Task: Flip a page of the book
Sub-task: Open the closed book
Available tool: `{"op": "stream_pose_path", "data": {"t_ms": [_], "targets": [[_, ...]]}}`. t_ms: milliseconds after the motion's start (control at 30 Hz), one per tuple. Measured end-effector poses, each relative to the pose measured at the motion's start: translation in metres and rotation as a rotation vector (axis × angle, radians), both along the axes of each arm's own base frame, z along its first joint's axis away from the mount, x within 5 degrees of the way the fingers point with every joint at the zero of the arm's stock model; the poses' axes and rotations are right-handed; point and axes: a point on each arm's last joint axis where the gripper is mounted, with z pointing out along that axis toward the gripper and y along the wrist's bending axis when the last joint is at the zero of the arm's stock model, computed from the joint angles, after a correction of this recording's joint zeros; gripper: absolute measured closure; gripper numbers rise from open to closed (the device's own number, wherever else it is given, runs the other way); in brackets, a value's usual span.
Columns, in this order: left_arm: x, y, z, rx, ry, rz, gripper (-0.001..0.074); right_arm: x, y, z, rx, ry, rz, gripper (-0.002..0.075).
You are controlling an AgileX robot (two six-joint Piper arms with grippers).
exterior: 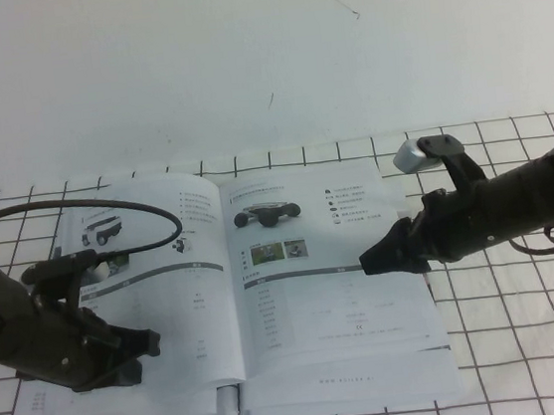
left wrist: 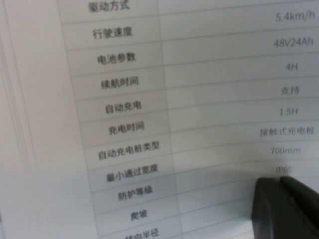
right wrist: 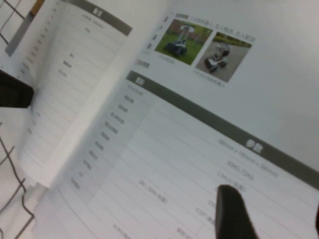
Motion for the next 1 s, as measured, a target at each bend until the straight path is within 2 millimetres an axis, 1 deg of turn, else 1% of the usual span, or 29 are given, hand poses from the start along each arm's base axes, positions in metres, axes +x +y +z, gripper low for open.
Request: {"op": "stream_pose_path", "data": {"t_ms": [67, 167, 300, 400, 600, 667, 700, 767, 833, 1000], "targets": [[0.000, 0.000, 0.000, -0.001, 0.001, 0.003, 0.0737, 0.001, -0.001, -0.001, -0.023, -0.008, -0.004, 0.0377], [0.001, -0.001, 0.001, -0.004, 0.004, -0.003, 0.0737, 0.000, -0.006, -0.003, -0.112, -0.016, 0.030, 0.0377], [0.005, -0.004, 0.010, -0.027, 0.011, -0.051, 0.0737, 0.003, -0.012, 0.004, -0.222, -0.020, 0.058, 0.0377], [0.014, -0.008, 0.031, -0.055, -0.027, -0.080, 0.0737, 0.005, -0.013, 0.014, -0.244, -0.033, 0.044, 0.0377], [0.029, -0.013, 0.096, -0.115, -0.209, -0.091, 0.0737, 0.005, -0.014, 0.030, -0.240, -0.067, 0.024, 0.0377], [0.033, -0.018, 0.109, -0.136, -0.251, -0.094, 0.0737, 0.005, -0.014, 0.033, -0.237, -0.073, 0.021, 0.0377], [0.035, -0.022, 0.113, -0.139, -0.263, -0.106, 0.0737, 0.005, -0.014, 0.034, -0.235, -0.073, 0.023, 0.0377], [0.039, -0.031, 0.111, -0.129, -0.262, -0.140, 0.0737, 0.004, -0.014, 0.034, -0.233, -0.071, 0.024, 0.0377], [0.045, -0.038, 0.102, -0.114, -0.246, -0.164, 0.0737, 0.004, -0.013, 0.034, -0.231, -0.069, 0.027, 0.0377], [0.068, -0.045, 0.065, -0.083, -0.149, -0.204, 0.0736, 0.004, -0.013, 0.034, -0.231, -0.069, 0.027, 0.0377]]}}
